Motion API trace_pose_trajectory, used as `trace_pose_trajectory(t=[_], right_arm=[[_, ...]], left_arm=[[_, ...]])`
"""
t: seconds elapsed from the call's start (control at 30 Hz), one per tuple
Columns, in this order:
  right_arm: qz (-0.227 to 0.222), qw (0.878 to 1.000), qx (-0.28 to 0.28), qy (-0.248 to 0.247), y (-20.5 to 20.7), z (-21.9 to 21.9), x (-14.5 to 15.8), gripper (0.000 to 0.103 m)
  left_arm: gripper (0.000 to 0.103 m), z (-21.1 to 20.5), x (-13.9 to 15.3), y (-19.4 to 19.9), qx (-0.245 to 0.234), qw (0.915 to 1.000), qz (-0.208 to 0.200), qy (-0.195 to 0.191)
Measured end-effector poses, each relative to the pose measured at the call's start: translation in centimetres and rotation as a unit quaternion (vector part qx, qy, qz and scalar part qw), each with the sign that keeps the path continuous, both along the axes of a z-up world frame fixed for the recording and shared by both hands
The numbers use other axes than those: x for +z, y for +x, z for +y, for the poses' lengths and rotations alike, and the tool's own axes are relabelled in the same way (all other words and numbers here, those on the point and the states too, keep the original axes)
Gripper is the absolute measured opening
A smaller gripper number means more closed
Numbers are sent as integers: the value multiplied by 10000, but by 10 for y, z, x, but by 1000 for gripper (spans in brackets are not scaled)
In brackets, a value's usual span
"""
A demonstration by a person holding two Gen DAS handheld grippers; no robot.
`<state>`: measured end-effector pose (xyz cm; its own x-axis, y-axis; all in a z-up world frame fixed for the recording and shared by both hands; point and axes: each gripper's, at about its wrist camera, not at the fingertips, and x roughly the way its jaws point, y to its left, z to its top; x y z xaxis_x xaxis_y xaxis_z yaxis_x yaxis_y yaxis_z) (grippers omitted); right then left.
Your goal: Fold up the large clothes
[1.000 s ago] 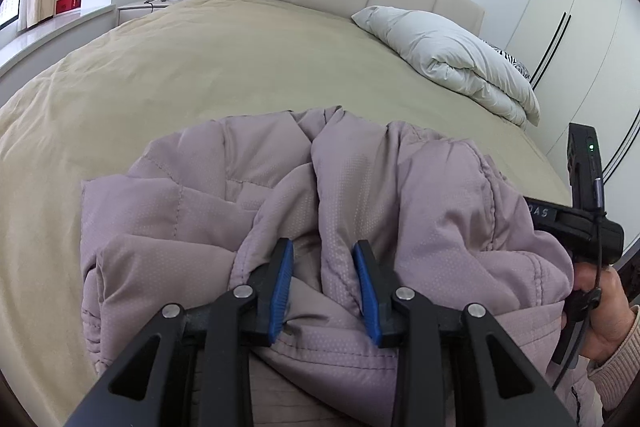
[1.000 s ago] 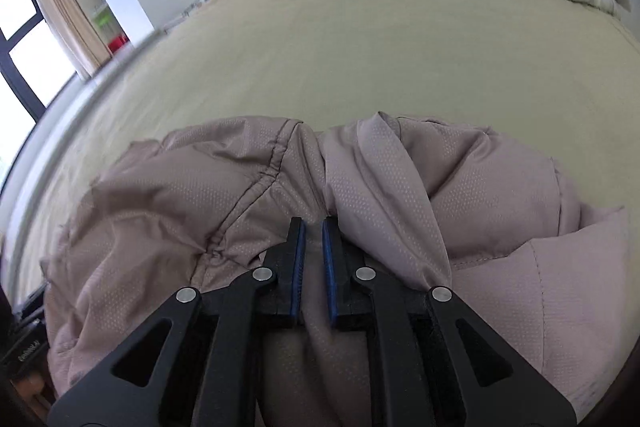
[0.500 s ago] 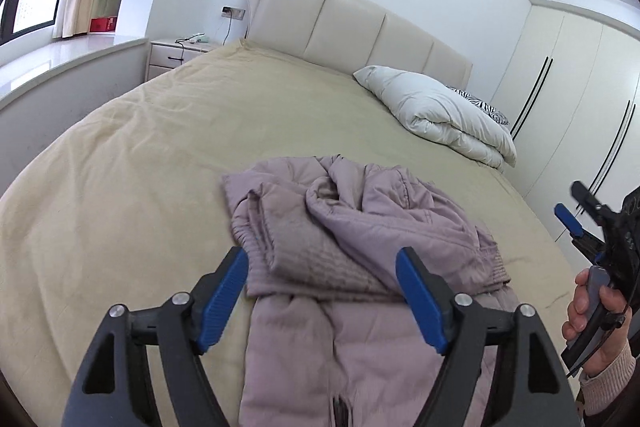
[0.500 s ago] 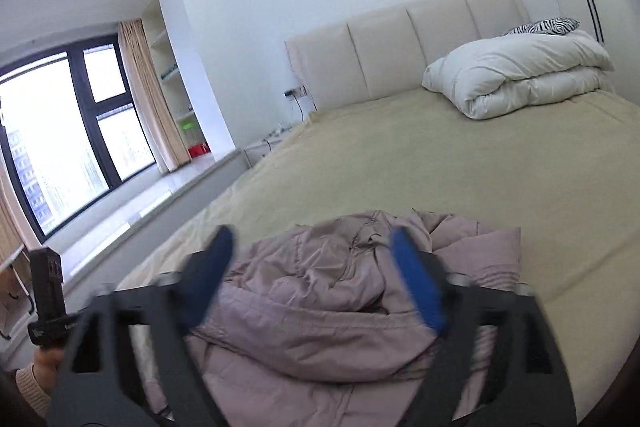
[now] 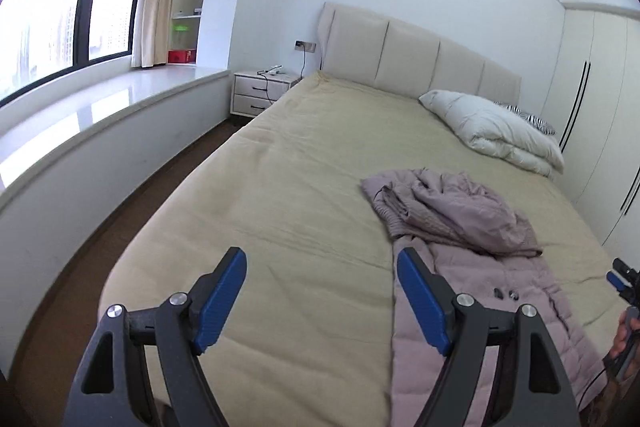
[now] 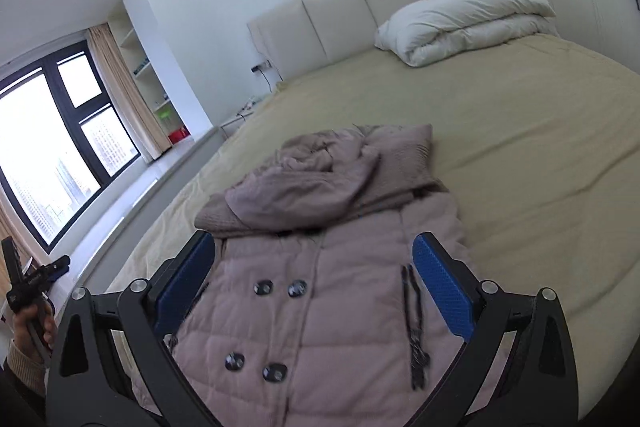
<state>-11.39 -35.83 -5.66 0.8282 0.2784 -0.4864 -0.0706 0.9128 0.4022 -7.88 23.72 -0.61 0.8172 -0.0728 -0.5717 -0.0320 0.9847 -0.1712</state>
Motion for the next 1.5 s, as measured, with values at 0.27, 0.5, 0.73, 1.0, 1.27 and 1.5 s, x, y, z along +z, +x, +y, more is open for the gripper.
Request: trace_pose_trajectory(t=[0.27, 0.5, 0.73, 1.0, 1.27, 1.5], right_arm=[[943, 9954, -176, -26, -79, -64, -26, 100], [1792, 9836, -166, -149, -109, -86, -66, 97], [2696, 9616, -452, 259, -125, -128, -99, 87], [2896, 9510, -119, 1081, -140, -148, -117, 64], [3025, 9422, 242, 1419, -127, -138, -126, 42], [3091, 9432, 377, 1157, -119, -117, -127, 17]], left_arm=[[80, -74, -106, -26, -1435, 9712, 1769, -698], [80, -96, -168, -46, -1480, 9390, 2786, -1366], [79, -93, -183, -46, -1583, 9135, 3213, -1932], [66, -105, -189, -42, -1972, 8954, 3427, -2047], [66, -111, -196, -43, -2057, 8830, 3611, -2182], [36, -121, -190, -43, -2142, 8896, 3510, -1986]])
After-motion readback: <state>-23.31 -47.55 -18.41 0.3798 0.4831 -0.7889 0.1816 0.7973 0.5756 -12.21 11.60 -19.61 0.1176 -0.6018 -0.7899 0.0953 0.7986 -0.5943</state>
